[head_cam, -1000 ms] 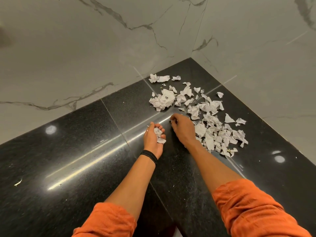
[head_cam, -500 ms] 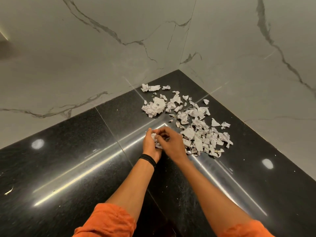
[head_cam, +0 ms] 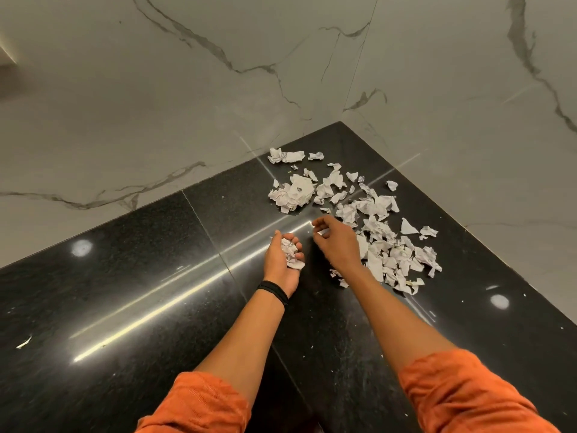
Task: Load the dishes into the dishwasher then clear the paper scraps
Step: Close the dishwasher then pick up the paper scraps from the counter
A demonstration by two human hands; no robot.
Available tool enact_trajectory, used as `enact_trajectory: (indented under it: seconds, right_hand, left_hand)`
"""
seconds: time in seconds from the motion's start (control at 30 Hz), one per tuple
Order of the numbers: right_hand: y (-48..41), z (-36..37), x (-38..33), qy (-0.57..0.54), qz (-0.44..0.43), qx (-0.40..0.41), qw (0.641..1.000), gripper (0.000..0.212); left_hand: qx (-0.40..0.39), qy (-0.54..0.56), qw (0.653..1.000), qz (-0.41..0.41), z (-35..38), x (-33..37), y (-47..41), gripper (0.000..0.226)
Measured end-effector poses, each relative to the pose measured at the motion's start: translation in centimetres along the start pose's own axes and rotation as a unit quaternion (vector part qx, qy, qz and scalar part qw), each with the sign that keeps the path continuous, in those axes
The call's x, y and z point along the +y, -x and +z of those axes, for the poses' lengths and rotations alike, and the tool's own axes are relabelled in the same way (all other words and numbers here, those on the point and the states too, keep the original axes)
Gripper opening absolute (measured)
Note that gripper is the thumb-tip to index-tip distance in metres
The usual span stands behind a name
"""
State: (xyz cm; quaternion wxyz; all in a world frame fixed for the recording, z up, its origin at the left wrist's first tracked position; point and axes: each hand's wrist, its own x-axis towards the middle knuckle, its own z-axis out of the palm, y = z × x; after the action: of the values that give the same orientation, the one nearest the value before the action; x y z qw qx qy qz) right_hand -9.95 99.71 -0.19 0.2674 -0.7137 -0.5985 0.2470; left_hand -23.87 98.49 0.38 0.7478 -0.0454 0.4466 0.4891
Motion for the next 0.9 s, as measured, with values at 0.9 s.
enact_trajectory:
  seconds: [0.9]
  right_hand:
    - [5.2, -0.9, -4.5, -0.267, -0.066, 0.022, 0.961, 0.015]
  left_hand:
    - [-0.009, 0.037, 0.999, -0.033, 1.7, -1.3, 0.1, 0.037]
